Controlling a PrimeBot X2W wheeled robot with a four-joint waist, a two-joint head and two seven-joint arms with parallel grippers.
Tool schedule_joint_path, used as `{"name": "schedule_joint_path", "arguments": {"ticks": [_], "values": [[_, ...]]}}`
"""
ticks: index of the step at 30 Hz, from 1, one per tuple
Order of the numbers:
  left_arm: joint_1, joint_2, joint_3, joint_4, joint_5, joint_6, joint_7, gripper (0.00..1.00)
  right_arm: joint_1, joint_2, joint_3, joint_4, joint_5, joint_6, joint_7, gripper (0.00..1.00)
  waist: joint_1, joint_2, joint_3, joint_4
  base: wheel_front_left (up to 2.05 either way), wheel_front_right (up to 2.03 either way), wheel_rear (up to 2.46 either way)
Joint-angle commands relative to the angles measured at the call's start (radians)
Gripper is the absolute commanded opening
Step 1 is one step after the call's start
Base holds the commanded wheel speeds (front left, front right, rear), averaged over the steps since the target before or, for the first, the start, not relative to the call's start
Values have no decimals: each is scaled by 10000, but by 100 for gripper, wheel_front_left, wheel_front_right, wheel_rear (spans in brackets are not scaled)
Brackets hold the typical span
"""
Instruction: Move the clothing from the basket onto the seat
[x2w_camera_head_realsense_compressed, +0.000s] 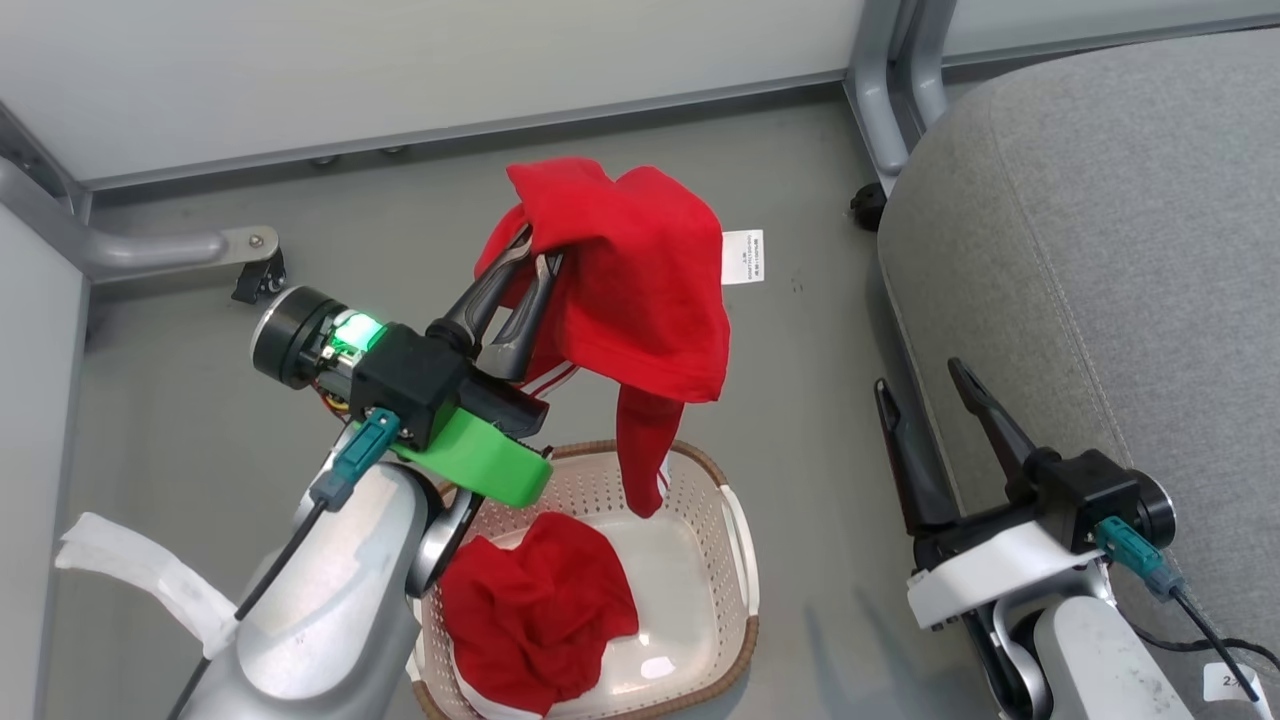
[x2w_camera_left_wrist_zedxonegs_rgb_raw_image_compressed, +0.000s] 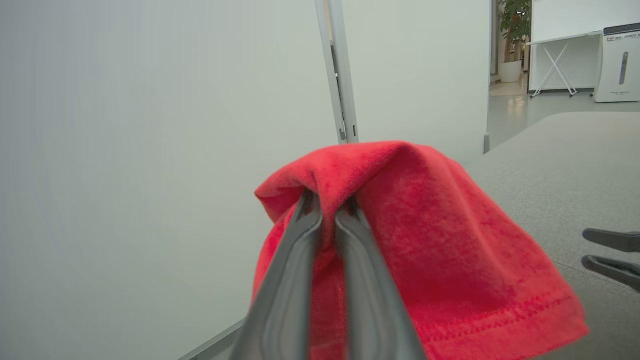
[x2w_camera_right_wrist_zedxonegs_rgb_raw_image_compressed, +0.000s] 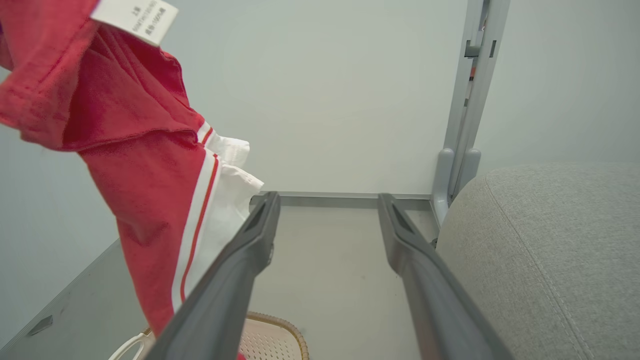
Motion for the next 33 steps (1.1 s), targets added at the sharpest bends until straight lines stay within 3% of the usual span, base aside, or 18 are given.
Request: {"name": "schedule_joint_path", "arguments": {"ticks": [1, 11, 23, 33], "values": [[176, -34, 93, -166, 133, -54, -40, 0, 216, -36, 25, 42, 57, -7, -49, 100, 1, 93, -177, 20, 0, 0, 0], [378, -157, 244, -801, 274, -147, -40, 0, 399, -35, 399, -7, 87, -7, -49, 100, 1, 93, -513, 19, 0, 0, 0], [377, -300, 172, -824, 377, -214, -41, 0, 52, -38, 2451, -505, -28, -7, -49, 100, 1, 93, -552, 104, 0, 0, 0], [208, -432, 45, -906, 445, -235, -39, 0, -995, -35, 3356, -622, -122, -7, -49, 100, 1, 93, -310, 204, 0, 0, 0]]}}
